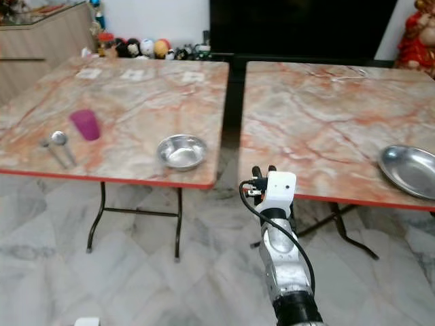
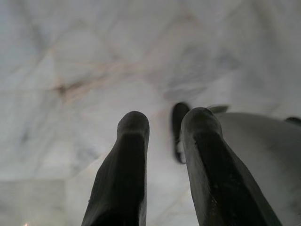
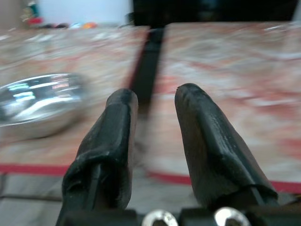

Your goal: Setting the table

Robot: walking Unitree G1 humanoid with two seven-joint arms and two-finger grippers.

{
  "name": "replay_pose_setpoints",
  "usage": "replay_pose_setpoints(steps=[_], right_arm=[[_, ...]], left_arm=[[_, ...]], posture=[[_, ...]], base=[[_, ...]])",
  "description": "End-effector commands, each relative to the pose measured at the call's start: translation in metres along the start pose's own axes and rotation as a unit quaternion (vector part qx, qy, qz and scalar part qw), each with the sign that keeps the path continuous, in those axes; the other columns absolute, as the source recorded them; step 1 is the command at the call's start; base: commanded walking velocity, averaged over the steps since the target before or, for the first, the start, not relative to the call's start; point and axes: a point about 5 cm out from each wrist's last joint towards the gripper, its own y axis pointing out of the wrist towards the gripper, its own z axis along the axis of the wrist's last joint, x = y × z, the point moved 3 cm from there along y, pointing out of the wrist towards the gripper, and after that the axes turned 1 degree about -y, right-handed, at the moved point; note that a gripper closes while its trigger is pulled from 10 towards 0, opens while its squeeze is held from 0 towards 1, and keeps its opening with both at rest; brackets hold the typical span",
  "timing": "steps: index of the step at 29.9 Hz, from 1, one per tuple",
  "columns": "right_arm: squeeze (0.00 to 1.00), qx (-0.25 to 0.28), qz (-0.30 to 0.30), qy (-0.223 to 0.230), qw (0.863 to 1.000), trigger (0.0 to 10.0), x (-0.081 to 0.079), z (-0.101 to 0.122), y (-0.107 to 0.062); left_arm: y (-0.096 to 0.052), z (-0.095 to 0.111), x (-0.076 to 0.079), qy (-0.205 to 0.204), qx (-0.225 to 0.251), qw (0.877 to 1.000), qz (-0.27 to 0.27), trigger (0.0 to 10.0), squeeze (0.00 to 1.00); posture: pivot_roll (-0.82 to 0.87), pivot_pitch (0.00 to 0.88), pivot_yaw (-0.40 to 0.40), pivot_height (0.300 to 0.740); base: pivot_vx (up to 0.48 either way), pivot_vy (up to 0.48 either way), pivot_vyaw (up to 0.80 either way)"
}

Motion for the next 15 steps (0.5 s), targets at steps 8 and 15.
replay_pose_setpoints(steps=[8,15], right_arm=[[0.00,0.009,0.012,-0.010,1.000,10.0,-0.0015,0.0042,0.0028],[0.00,0.009,0.006,-0.007,1.000,10.0,0.0009,0.0052,0.0056]], left_arm=[[-0.0010,-0.0032,0.0006,0.010,-0.002,1.000,-0.004,10.0,0.00],[-0.0007,-0.0019,0.0007,-0.002,0.000,1.000,-0.005,10.0,0.00]], posture=[[-0.01,0.000,-0.014,0.740],[-0.01,0.000,-0.015,0.740]], base=[[0.000,0.000,0.00],[0.092,0.000,0.00]])
